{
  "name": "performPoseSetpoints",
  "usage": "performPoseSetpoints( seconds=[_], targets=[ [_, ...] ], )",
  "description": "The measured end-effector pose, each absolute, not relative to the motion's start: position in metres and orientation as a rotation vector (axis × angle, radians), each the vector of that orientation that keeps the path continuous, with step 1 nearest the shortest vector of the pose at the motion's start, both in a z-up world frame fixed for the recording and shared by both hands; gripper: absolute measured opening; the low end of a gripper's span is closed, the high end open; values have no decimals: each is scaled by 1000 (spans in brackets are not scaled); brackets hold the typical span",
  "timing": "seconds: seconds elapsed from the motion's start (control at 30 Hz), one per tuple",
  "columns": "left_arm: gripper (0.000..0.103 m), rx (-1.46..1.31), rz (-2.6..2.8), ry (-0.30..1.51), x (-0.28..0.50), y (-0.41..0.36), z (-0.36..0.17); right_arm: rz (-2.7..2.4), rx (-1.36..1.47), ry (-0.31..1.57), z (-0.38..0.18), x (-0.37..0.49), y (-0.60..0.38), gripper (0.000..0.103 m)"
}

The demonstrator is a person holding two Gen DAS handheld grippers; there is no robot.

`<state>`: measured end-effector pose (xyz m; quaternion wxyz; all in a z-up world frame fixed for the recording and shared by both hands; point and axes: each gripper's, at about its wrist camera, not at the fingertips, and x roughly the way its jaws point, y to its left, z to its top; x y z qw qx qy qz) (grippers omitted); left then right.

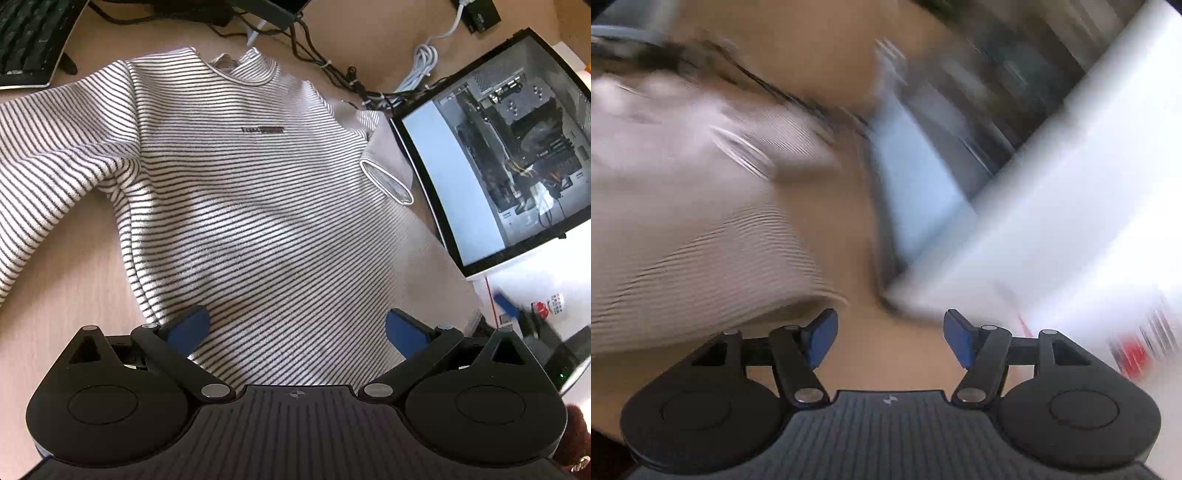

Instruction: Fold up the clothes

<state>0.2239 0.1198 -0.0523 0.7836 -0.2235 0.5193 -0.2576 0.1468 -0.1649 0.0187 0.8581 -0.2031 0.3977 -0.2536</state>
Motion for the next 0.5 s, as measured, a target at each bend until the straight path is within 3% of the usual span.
performPoseSetpoints(
  seconds=[0.17,0.4,0.5],
  targets=[
    [103,-509,-550,1107,223,123,-54,-442,-276,832,43,111,-185,66],
    [103,-609,-480,1106,237,138,-55,-118,-140,775,50,184,-139,66],
    [103,-628,-409,1068,246,154,-52,-40,-204,786,29,223,-129,51]
  ],
)
